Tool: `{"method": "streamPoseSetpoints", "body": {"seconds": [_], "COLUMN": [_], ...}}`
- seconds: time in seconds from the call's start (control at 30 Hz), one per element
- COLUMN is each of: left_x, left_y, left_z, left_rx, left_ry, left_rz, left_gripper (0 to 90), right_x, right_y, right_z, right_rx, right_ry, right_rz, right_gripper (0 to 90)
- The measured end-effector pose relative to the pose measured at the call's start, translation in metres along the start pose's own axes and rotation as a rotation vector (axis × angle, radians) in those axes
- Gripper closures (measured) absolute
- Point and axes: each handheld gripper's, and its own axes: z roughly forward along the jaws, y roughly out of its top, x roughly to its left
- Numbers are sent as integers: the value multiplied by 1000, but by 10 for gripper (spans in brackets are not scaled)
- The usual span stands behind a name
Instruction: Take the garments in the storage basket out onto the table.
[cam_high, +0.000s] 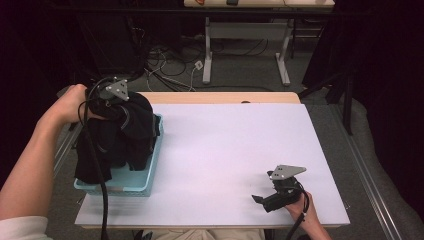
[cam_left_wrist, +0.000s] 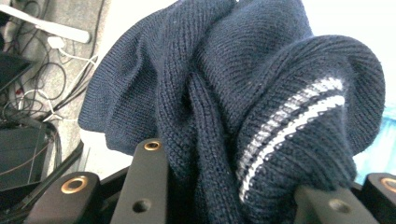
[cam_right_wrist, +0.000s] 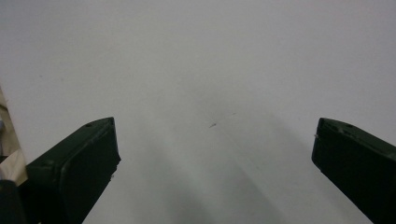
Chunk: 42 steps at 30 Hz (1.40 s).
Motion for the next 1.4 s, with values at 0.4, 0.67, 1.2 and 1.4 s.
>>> {"method": "streamPoseSetpoints", "body": {"seconds": [0.4,0.67,1.2,1.4], "left_x": [2,2,3,2], "left_y": [20,36,69,79], "left_z": [-14,-24,-43,-48], "left_rx": [38,55,64,76], "left_ry": [-21,-33,-39,-51], "left_rz": [56,89,143,154], "left_gripper": [686,686,686,686], "right_x": [0,0,0,0], "right_y": [0,0,0,0], "right_z": [0,-1,-1,-1], "right_rx": [-1,4,2,2], "right_ry": [1,1,5,5], "right_rz": [2,0,8,8], "right_gripper": [1,1,1,1]}}
